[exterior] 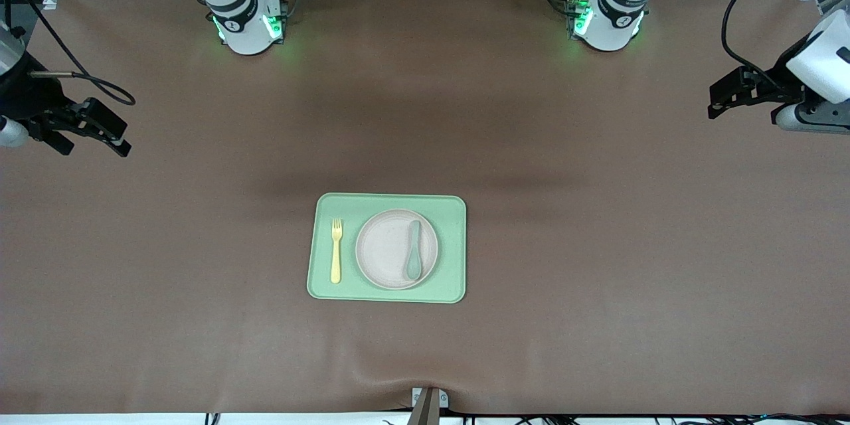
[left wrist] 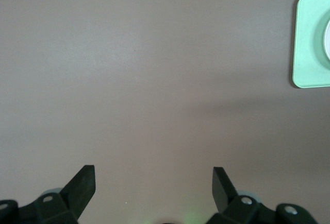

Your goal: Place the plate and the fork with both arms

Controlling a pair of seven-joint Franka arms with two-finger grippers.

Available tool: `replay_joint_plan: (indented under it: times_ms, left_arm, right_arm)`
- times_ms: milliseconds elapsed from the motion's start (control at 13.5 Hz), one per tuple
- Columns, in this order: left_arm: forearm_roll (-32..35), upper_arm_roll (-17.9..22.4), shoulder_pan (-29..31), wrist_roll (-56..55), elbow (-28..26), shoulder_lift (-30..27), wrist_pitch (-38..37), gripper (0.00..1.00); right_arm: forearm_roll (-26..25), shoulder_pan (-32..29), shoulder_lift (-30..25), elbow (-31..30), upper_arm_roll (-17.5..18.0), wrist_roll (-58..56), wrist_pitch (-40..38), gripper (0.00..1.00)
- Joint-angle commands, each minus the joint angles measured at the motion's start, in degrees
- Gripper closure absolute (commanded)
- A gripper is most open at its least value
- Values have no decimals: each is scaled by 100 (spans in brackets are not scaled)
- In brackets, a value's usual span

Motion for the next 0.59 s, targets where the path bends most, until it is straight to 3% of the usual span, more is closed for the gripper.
replay_joint_plan:
  times_ms: [0, 369, 517]
  left_arm:
    - [155, -86, 12, -97, -8, -41, 32, 0]
    - [155, -95, 39, -88, -17, -41, 41, 0]
    - [146, -95, 48, -79, -17, -41, 41, 0]
  right_arm:
    - [-65, -54, 59, 170, 34, 1, -99, 0]
    - [-153, -10, 59, 152, 34, 1, -126, 0]
    - [-346, 34, 120, 170, 51, -43, -720, 0]
